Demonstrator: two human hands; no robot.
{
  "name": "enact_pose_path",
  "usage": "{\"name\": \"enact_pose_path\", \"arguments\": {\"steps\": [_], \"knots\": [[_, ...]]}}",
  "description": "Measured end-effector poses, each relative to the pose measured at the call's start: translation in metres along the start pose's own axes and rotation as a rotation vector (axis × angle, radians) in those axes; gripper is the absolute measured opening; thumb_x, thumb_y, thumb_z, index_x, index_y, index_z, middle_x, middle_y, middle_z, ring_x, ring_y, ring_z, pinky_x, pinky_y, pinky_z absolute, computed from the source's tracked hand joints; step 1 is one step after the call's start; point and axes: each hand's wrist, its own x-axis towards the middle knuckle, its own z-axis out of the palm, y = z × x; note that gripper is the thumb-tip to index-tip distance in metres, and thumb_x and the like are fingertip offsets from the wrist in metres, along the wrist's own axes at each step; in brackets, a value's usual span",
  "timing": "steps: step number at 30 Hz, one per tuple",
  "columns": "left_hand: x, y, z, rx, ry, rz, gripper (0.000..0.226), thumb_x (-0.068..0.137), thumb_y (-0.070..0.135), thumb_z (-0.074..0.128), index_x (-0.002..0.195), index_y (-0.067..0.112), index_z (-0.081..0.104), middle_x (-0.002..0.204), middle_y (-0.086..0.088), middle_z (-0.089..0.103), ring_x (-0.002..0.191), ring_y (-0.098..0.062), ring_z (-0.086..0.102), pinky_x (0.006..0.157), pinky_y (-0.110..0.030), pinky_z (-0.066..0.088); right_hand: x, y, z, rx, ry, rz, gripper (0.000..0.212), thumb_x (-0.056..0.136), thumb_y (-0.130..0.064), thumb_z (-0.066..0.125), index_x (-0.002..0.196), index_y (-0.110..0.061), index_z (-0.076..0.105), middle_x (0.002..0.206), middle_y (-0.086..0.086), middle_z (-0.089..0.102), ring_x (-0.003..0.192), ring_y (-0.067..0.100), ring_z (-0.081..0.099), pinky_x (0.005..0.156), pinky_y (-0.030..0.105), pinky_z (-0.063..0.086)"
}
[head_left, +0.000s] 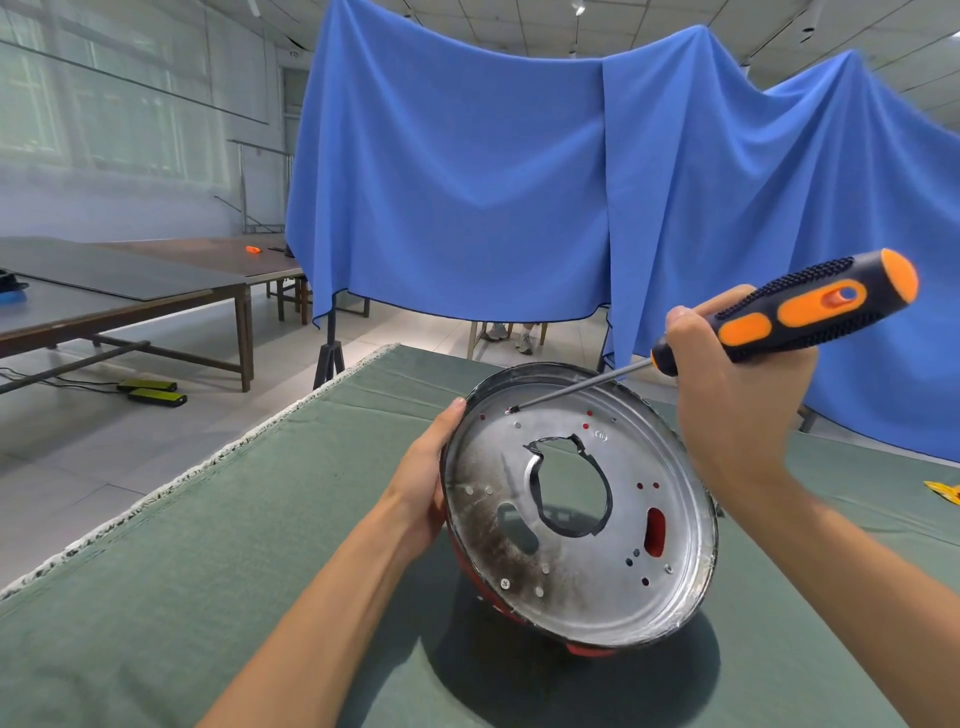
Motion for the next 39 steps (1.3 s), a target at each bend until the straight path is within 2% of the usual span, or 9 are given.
{"name": "enact_pose_path", "arguments": {"steps": [4,11,13,16,20,23,27,35,39], "knots": [[0.002,0.003,-0.003,-0.066,-0.033,0.008,0.029,0.088,0.031,0.056,0.086,0.011,0.078,0.087,-0.009,0.074,0.073,-0.020,0.071,0.061,-0.026,0.057,0.002,0.001,0.000,-0.001,0.027,0.012,0.024,0.071,-0.005,0.057,0.054,-0.008,0.040,0.045,-0.012,0.045,0.045,0.006,0.043,0.050,0.015,0.041],[0.001,0.004,-0.009,-0.045,-0.108,0.000,0.025,0.073,0.026,0.063,0.087,0.008,0.074,0.078,-0.007,0.072,0.066,-0.020,0.069,0.060,-0.027,0.056,0.002,0.000,-0.002,0.030,0.024,0.010,0.023,0.071,-0.007,0.058,0.054,-0.015,0.046,0.045,-0.013,0.047,0.045,0.008,0.046,0.050,0.018,0.043],[0.002,0.003,-0.009,-0.063,-0.112,0.009,0.027,0.074,0.031,0.063,0.082,0.010,0.077,0.081,-0.007,0.073,0.069,-0.020,0.070,0.059,-0.027,0.056,0.001,0.000,-0.001,0.022,0.023,0.005,0.022,0.071,-0.007,0.057,0.054,-0.012,0.045,0.046,-0.012,0.047,0.045,0.008,0.046,0.050,0.017,0.042],[0.004,0.002,-0.009,-0.092,-0.107,0.032,0.039,0.075,0.043,0.063,0.093,0.011,0.076,0.087,-0.007,0.074,0.076,-0.020,0.071,0.063,-0.028,0.057,0.001,0.000,-0.002,0.006,0.033,0.008,0.022,0.071,-0.008,0.058,0.055,-0.005,0.041,0.049,-0.006,0.047,0.047,0.010,0.045,0.051,0.018,0.042],[0.010,-0.004,-0.007,-0.093,-0.082,0.037,0.044,0.072,0.049,0.062,0.092,0.013,0.077,0.085,-0.006,0.075,0.071,-0.019,0.071,0.066,-0.033,0.059,0.000,0.000,-0.002,0.010,0.034,0.014,0.021,0.070,-0.009,0.058,0.054,-0.010,0.044,0.048,-0.009,0.047,0.047,0.010,0.045,0.052,0.018,0.043],[0.013,-0.007,-0.009,-0.085,-0.086,0.016,0.039,0.071,0.048,0.063,0.084,0.015,0.079,0.079,-0.005,0.075,0.064,-0.017,0.071,0.063,-0.031,0.058,0.001,0.000,-0.003,0.013,0.039,0.016,0.020,0.070,-0.012,0.058,0.054,-0.013,0.045,0.047,-0.011,0.048,0.047,0.010,0.046,0.053,0.017,0.043],[0.014,-0.007,-0.017,-0.143,-0.137,-0.002,0.034,0.076,0.042,0.062,0.084,0.014,0.080,0.083,-0.005,0.076,0.072,-0.018,0.073,0.059,-0.030,0.057,0.002,0.000,-0.004,0.021,0.052,0.025,0.020,0.070,-0.012,0.058,0.054,-0.013,0.045,0.048,-0.008,0.048,0.048,0.014,0.047,0.051,0.021,0.042],[0.015,-0.007,-0.021,-0.133,-0.159,0.023,0.035,0.081,0.039,0.060,0.097,0.014,0.077,0.097,-0.008,0.074,0.085,-0.021,0.072,0.065,-0.031,0.057,0.004,-0.005,-0.002,0.092,0.054,0.040,0.021,0.069,-0.011,0.058,0.053,-0.019,0.046,0.046,-0.009,0.046,0.046,0.016,0.045,0.047,0.020,0.040],[0.020,-0.015,-0.019,-0.213,-0.072,0.063,0.031,0.077,0.036,0.060,0.086,0.011,0.078,0.086,-0.008,0.075,0.074,-0.021,0.072,0.060,-0.029,0.057,0.004,-0.004,-0.004,0.059,0.060,0.044,0.018,0.069,-0.010,0.057,0.055,-0.013,0.046,0.047,-0.005,0.046,0.046,0.015,0.045,0.047,0.020,0.040]]}}
